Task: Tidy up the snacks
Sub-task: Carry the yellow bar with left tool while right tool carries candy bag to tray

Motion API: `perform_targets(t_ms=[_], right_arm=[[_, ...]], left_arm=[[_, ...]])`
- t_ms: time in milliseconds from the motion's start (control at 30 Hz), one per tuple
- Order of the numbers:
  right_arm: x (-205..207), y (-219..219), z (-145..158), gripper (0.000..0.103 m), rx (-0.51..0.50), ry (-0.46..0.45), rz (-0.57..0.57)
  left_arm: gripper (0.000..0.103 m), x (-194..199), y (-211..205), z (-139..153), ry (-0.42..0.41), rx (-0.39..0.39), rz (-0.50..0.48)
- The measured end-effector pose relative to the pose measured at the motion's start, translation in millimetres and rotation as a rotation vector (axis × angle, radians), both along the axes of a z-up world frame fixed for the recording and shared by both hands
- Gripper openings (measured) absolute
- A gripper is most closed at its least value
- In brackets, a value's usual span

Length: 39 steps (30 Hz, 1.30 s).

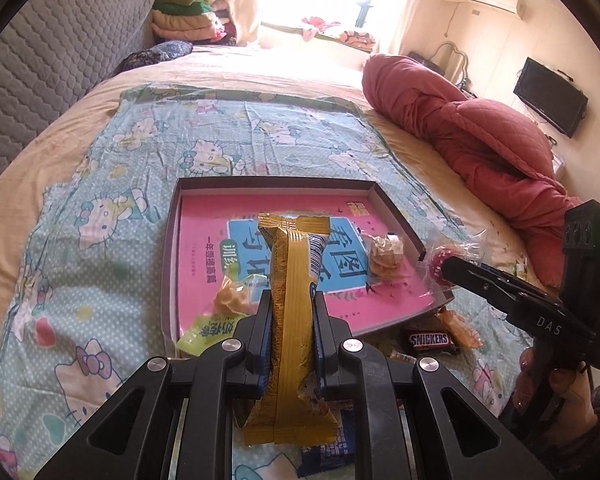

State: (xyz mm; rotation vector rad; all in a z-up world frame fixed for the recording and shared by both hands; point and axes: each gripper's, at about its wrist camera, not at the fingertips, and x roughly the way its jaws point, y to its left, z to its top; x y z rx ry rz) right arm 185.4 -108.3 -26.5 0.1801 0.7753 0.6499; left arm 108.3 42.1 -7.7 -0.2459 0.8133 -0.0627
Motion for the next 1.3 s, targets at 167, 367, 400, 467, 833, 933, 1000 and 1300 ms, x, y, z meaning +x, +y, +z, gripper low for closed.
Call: perform_targets(t_ms=[167,367,400,467,833,933,1000,1300], right_arm=[[5,1,-3,0.048,-0.013,0.001,-0.009],[8,1,-7,0.048,-0.034,-0.005,-0.029],[9,1,-8,0.048,-0.037,-0.004,-0.035],[11,0,-11,0.048,-0.042,0.003,-0.044],[23,-3,-20,0.048,-0.051,0.022,-0.077],[24,-1,-23,0.048,-0.063,0.037,-0.078],[26,0,-26,0.048,-0.070,0.048,-0.078],[32,5,-39,0.048,-0.096,0.086,-0.075]], left_arm=[[0.017,13,-2,-4,-0.009,0.008,-0.022],[0.017,34,-8,-11,-0.009,0.032,-0.062],[0.017,37,-9,-13,-0.004,0.033,-0.069],[0.017,42,-9,-19,0.008,0.034,-0.074],[0.017,56,-9,-38,0.063,0.003,-0.094],[0.017,61,-10,-43,0.079,0.004,-0.097],[0.017,63,-11,-47,0.089,0.011,-0.100],[0.017,69,-17,-59,0.110,0.035,-0.114]])
